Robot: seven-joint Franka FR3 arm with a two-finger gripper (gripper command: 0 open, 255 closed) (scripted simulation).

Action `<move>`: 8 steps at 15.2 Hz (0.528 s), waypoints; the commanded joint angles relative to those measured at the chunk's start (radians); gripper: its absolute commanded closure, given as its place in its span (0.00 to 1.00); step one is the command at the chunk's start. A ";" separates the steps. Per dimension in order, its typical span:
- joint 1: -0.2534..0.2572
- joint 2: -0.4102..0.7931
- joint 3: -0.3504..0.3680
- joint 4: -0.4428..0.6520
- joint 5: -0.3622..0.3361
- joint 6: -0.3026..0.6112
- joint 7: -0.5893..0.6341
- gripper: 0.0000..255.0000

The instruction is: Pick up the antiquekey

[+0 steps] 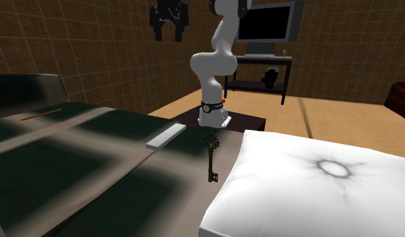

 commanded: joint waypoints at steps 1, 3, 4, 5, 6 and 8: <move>0.000 0.000 0.000 0.000 0.000 0.000 0.000 0.00; 0.010 -0.008 0.038 -0.056 0.016 0.072 0.046 0.00; 0.015 -0.010 0.058 -0.081 0.024 0.109 0.069 0.00; 0.020 -0.009 0.078 -0.105 0.031 0.146 0.092 0.00; 0.025 -0.005 0.099 -0.128 0.038 0.184 0.115 0.00; 0.034 0.008 0.142 -0.167 0.051 0.261 0.164 0.00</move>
